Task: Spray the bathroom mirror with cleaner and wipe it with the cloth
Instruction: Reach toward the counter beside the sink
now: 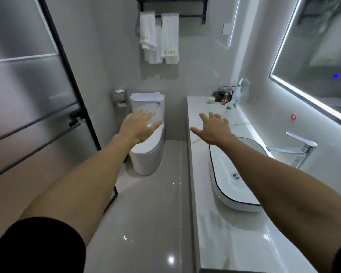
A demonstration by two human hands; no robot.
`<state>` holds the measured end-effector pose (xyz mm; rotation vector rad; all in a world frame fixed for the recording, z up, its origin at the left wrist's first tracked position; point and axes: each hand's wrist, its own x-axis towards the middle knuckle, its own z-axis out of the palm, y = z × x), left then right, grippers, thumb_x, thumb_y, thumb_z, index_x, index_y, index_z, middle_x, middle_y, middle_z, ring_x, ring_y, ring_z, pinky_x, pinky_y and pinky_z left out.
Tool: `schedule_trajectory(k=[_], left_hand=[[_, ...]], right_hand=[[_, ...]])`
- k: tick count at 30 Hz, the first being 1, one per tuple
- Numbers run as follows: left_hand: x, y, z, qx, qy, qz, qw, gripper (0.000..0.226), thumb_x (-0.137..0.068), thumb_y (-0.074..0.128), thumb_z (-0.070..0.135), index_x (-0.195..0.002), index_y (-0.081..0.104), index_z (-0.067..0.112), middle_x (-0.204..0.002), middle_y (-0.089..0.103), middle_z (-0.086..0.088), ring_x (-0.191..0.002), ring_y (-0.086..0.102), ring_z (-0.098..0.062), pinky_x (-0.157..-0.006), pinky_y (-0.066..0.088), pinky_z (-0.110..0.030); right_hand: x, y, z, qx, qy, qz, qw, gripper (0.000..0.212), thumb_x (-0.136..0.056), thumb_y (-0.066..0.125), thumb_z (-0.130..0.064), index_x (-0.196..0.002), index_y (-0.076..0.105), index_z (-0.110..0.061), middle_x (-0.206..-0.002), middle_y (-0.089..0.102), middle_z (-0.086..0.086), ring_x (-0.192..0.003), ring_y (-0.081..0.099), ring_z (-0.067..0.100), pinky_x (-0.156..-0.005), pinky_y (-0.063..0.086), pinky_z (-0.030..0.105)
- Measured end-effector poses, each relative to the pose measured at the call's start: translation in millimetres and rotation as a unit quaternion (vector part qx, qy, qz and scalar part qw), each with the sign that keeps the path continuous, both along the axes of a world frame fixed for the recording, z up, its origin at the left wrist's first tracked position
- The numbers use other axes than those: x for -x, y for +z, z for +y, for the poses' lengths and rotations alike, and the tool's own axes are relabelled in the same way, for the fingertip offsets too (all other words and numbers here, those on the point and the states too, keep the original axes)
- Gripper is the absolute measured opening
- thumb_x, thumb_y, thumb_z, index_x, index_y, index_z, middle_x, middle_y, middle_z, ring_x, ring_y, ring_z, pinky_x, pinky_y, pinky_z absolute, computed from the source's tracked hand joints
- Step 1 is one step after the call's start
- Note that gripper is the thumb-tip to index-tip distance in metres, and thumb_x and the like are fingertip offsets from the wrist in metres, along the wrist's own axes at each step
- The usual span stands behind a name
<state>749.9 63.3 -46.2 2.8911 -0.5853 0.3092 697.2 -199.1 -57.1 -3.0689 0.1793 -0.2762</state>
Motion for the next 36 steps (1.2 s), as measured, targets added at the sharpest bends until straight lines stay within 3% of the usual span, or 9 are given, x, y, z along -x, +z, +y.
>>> schedule_trajectory(k=[6, 12, 23, 36], left_hand=[[-81.0, -10.3, 44.5, 0.069, -0.016, -0.030, 0.997, 0.057, -0.098, 0.041, 0.054, -0.146, 0.043, 0.023, -0.153, 0.040, -0.005, -0.143, 0.033, -0.021, -0.115, 0.028, -0.041], [-140.5, -21.5, 32.1, -0.009, -0.061, -0.018, 0.998, 0.064, -0.096, 0.028, 0.064, -0.151, 0.031, 0.032, -0.162, 0.022, -0.006, -0.151, 0.015, -0.022, -0.122, 0.013, -0.044], [-273.9, -13.5, -82.9, -0.056, -0.164, -0.028, 0.985, 0.067, -0.094, 0.020, 0.069, -0.153, 0.022, 0.038, -0.164, 0.014, 0.000, -0.152, 0.007, -0.021, -0.122, 0.009, -0.047], [-451.5, -3.8, -206.4, 0.045, -0.251, -0.006, 0.967, 0.061, -0.097, 0.032, 0.060, -0.151, 0.032, 0.032, -0.160, 0.028, -0.001, -0.149, 0.021, -0.020, -0.120, 0.017, -0.042]], right_hand=[[-61.7, -6.6, 33.1, -0.036, -0.035, -0.024, 0.998, 0.073, -0.093, 0.036, -0.068, -0.150, 0.029, -0.023, -0.157, 0.030, 0.013, -0.141, 0.030, 0.036, -0.110, 0.032, 0.054], [-104.6, -8.9, 30.9, -0.019, -0.062, -0.020, 0.998, 0.074, -0.093, 0.034, -0.070, -0.151, 0.028, -0.024, -0.159, 0.027, 0.012, -0.144, 0.026, 0.035, -0.113, 0.028, 0.054], [-203.1, -30.2, -57.4, -0.032, -0.171, -0.013, 0.985, 0.077, -0.090, 0.034, -0.072, -0.151, 0.028, -0.025, -0.159, 0.026, 0.012, -0.145, 0.024, 0.035, -0.115, 0.023, 0.055], [-346.4, -34.3, -143.5, -0.057, -0.252, 0.005, 0.966, 0.079, -0.091, 0.032, -0.072, -0.153, 0.022, -0.024, -0.162, 0.019, 0.011, -0.148, 0.018, 0.035, -0.118, 0.019, 0.054]])
